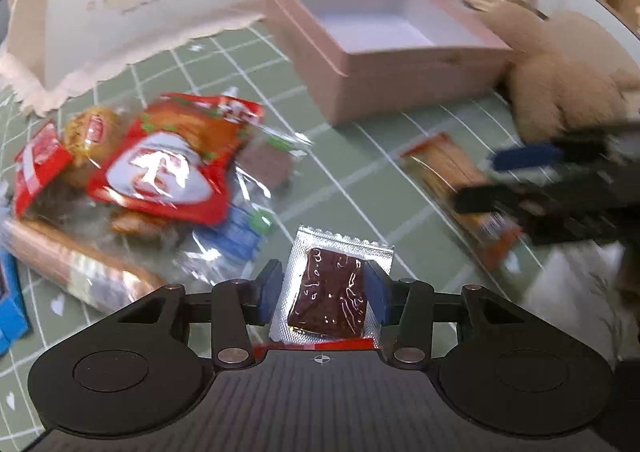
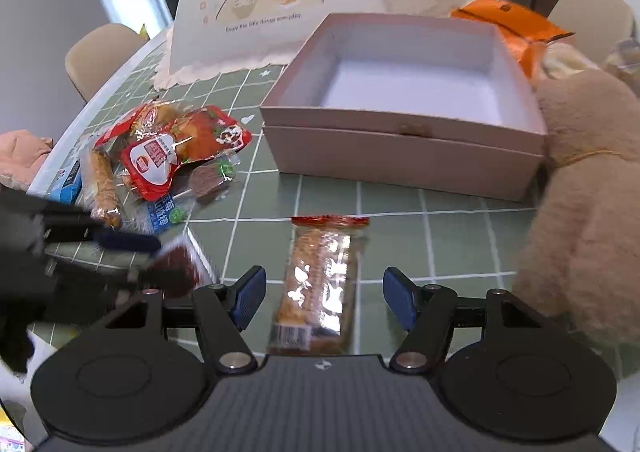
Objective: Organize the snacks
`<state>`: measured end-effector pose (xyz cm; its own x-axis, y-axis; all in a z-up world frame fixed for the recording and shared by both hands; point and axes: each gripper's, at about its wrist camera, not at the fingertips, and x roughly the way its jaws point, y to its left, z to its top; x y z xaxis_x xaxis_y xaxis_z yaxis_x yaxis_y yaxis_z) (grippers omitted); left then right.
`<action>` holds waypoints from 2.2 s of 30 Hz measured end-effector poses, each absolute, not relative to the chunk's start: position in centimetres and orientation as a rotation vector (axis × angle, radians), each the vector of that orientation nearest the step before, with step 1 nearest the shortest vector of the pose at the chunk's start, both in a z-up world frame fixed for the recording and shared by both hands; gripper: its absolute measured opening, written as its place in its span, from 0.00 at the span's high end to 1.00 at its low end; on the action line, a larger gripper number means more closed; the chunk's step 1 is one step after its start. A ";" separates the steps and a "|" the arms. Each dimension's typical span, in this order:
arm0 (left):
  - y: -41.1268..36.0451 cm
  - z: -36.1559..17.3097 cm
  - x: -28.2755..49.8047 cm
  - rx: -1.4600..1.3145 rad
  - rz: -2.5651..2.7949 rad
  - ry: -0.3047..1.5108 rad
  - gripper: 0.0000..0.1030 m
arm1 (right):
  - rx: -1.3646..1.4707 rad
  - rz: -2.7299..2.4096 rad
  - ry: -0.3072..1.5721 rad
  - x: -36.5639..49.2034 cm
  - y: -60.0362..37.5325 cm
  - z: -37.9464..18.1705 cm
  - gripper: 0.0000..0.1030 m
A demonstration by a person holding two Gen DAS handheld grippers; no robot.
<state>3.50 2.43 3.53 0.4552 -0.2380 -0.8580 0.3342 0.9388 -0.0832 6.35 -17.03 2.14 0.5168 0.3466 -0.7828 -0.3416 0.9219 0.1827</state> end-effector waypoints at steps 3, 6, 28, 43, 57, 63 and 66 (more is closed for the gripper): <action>2.4 4.1 2.3 0.078 -0.391 1.030 0.53 | 0.005 0.415 0.967 6.8 -16.6 1.6 0.37; 2.1 5.2 1.2 0.112 -0.453 0.988 0.53 | 0.002 0.417 0.976 6.7 -16.8 1.5 0.37; 0.0 3.1 0.7 0.263 -0.505 1.064 0.57 | -0.086 0.436 0.948 6.1 -16.2 2.0 0.40; 0.3 3.6 -0.5 0.340 -0.557 1.025 0.58 | -0.011 0.408 0.909 3.1 -21.6 8.8 0.65; -1.9 20.8 14.3 -0.069 -0.516 0.593 0.57 | 0.041 0.324 0.651 5.3 -27.2 20.8 0.65; 0.4 18.9 16.0 -0.266 -0.438 0.582 0.59 | 0.014 0.309 0.657 8.2 -26.8 21.4 0.64; 4.0 18.6 13.1 -0.285 -0.396 0.570 0.59 | 0.013 0.323 0.702 11.5 -25.5 20.6 0.64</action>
